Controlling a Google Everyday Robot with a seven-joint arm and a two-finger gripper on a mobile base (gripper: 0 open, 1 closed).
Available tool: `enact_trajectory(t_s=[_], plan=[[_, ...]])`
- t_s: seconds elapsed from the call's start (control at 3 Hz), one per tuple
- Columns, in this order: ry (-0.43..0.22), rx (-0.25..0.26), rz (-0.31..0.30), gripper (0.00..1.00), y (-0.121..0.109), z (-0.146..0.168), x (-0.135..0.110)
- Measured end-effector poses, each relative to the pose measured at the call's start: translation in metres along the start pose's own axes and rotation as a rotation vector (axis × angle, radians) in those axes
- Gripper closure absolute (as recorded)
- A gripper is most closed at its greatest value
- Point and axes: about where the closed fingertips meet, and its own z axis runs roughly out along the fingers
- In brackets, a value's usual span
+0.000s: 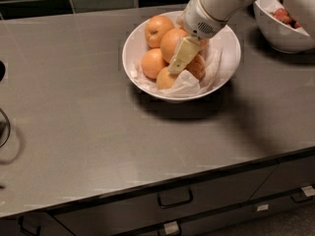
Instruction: Pick orange from white bowl
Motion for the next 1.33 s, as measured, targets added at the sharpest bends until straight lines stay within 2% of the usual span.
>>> enact_trajectory(t_s=[0.67, 1.0, 1.33], plan=[[-0.007, 0.010, 0.007, 0.21, -0.0011, 0.0077, -0.0013], [-0.007, 0.010, 0.007, 0.40, -0.0021, 0.0053, -0.0027], [-0.007, 0.010, 0.007, 0.63, -0.0020, 0.0053, -0.0027]])
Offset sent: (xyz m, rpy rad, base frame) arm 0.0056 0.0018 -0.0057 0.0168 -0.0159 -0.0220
